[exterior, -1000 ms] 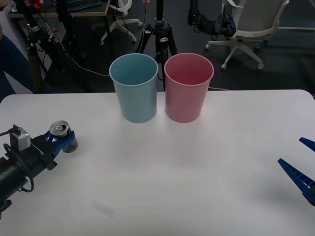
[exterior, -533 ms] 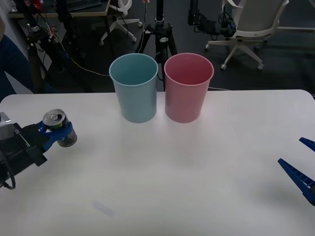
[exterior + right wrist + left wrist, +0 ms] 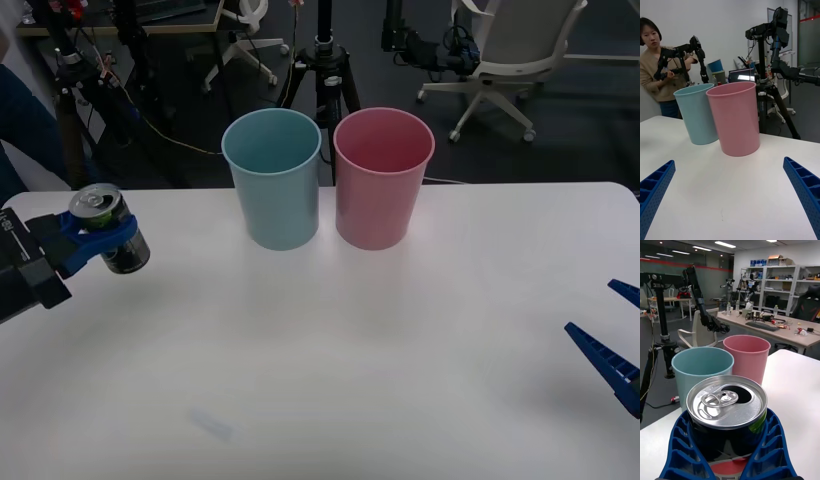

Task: Grasp the object on the table and drop it into the matching bin: aluminum can to the light blue bin, PET bottle to the pink bin.

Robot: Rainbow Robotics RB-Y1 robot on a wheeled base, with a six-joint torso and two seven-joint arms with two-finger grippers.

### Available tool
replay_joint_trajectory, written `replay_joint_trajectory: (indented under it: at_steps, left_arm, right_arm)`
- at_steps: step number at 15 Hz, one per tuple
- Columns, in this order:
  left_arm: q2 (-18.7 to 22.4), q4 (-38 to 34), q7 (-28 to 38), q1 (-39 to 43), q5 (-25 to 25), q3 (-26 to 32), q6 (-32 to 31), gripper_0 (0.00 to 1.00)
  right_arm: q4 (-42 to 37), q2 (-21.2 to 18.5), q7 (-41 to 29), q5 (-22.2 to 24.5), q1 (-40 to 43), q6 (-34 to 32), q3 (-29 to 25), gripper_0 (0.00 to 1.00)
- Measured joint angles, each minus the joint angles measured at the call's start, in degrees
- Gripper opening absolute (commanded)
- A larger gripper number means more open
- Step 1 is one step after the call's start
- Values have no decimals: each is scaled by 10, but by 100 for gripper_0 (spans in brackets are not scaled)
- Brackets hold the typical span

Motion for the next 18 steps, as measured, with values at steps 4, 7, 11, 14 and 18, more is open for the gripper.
replay_joint_trajectory:
  at_steps: [4,7,11,14,18]
  left_arm:
    - [45,-2,26,-40,31,-18,3,1]
    - [108,-1,100,-115,38,-52,18,1]
    - [133,84,132,-267,37,-129,44,2]
    - [119,198,121,-394,36,-202,51,3]
    - [41,312,113,-489,-48,-221,54,3]
  right_arm:
    - [0,0,0,0,0,0,0,100]
    - [0,0,0,0,0,0,0,100]
    - [0,0,0,0,0,0,0,100]
    - [0,0,0,0,0,0,0,100]
    - [0,0,0,0,0,0,0,100]
